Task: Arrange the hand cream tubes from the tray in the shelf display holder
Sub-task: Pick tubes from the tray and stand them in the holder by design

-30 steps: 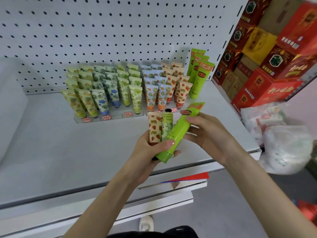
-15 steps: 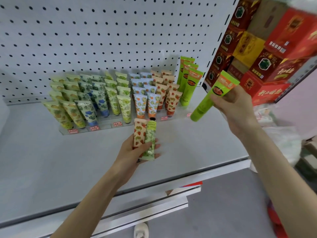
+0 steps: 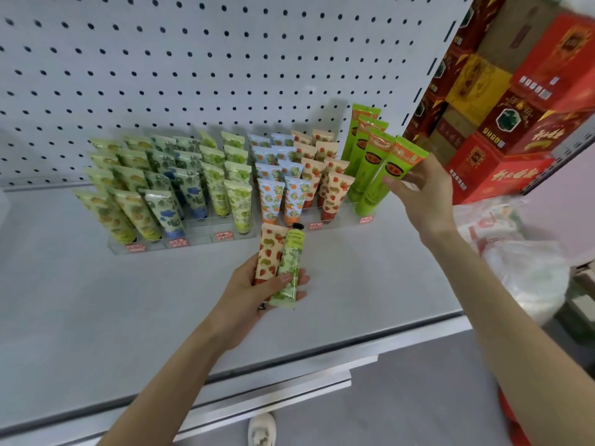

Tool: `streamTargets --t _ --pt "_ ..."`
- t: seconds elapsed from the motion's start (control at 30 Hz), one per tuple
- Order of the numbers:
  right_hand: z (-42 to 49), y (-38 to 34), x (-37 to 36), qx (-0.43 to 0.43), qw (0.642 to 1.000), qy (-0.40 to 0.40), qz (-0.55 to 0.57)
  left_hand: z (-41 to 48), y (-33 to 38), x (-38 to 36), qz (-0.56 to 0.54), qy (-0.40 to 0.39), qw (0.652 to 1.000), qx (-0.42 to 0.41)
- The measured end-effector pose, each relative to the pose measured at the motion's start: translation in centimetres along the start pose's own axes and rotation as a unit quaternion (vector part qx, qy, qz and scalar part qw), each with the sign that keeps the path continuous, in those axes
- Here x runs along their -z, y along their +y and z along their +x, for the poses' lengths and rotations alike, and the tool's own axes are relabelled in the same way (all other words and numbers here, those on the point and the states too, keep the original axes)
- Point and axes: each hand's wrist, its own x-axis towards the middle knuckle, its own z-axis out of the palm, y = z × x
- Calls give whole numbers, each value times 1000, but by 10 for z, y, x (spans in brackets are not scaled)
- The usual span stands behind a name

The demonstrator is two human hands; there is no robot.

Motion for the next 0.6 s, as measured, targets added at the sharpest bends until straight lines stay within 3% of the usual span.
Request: streamTargets --t 0.6 --pt "3 2 -8 -65 997 -37 -37 0 -2 -1 16 -2 1000 -2"
